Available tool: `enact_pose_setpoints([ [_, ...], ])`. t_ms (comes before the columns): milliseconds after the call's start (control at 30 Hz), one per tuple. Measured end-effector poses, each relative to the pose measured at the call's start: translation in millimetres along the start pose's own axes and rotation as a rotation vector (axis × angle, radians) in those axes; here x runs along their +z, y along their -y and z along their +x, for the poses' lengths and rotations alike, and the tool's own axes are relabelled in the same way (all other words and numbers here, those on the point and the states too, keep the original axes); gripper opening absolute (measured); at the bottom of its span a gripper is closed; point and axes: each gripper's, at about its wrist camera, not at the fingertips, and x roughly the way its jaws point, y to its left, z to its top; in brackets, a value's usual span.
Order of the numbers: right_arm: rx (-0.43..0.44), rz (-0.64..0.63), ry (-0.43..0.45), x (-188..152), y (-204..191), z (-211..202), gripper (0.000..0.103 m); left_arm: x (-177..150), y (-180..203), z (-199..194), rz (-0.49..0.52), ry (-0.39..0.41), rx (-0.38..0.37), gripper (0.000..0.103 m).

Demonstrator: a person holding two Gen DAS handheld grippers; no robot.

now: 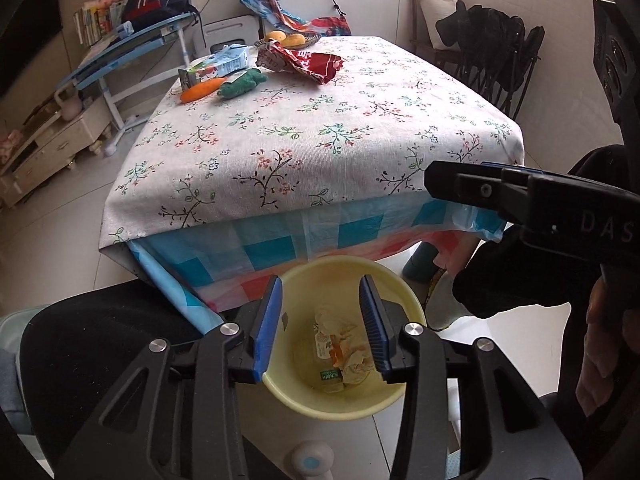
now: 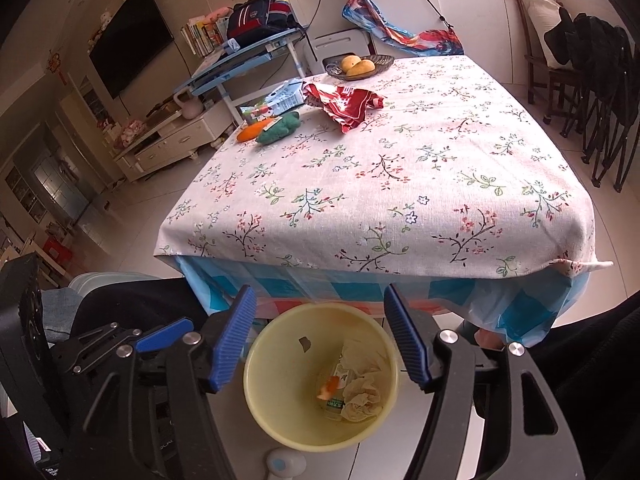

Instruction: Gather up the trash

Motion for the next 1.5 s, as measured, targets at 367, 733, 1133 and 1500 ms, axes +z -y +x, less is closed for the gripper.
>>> enact_pose_setpoints([
  [367,-0.003,-0.001,0.005,-1,0,0,0.067,1,-5,-4,-0.021,0.027,0.024,0.049],
  [733,-0.006,-0.004,0.007,-1,0,-1,0.067,3,-11,-8,-0.049,0.059,0.046,0.056],
  [1133,-0.02,-0.056,0.035,22,-10,7,0.072,32,-49,-7,-0.125,0.152,0.115,0.063],
  [1500,-0.047,-0.104,0.065,90,-11,41,0.081,73,-92,14,-0.206,0.196,0.117,0.067],
])
